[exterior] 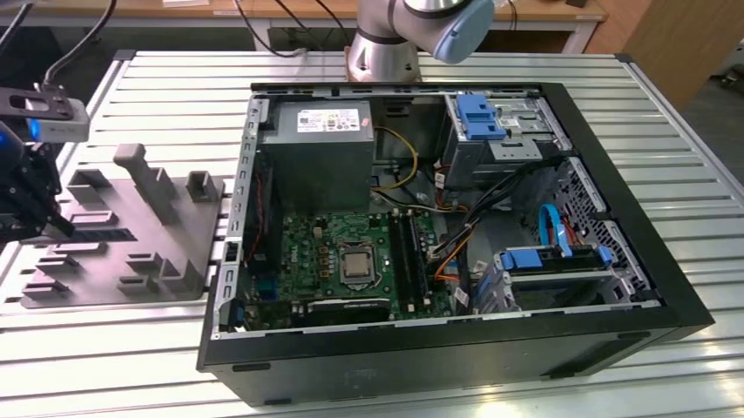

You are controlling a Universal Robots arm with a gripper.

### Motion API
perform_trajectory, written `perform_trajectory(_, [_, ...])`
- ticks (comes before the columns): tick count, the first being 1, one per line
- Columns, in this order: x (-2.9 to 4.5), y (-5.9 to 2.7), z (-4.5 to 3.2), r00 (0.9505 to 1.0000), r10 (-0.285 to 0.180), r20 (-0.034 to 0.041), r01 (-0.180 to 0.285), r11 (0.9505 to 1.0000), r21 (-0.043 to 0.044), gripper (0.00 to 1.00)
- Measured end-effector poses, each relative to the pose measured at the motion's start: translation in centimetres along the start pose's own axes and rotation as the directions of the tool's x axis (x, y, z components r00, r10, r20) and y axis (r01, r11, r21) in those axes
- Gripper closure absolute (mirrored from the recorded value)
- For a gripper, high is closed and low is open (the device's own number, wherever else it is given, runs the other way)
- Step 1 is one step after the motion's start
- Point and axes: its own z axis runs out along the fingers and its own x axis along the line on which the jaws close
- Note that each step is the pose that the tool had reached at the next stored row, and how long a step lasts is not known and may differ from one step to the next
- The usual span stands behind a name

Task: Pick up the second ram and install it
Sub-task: 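Pick up the second ram and move it above second insertion slot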

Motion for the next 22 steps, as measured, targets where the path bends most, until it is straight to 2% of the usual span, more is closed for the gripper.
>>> perform_trajectory(22, [-0.34, 0.01, -7.32, 1.0000, 0.000, 0.0000, 0.000, 1.0000, 0.0000, 0.89])
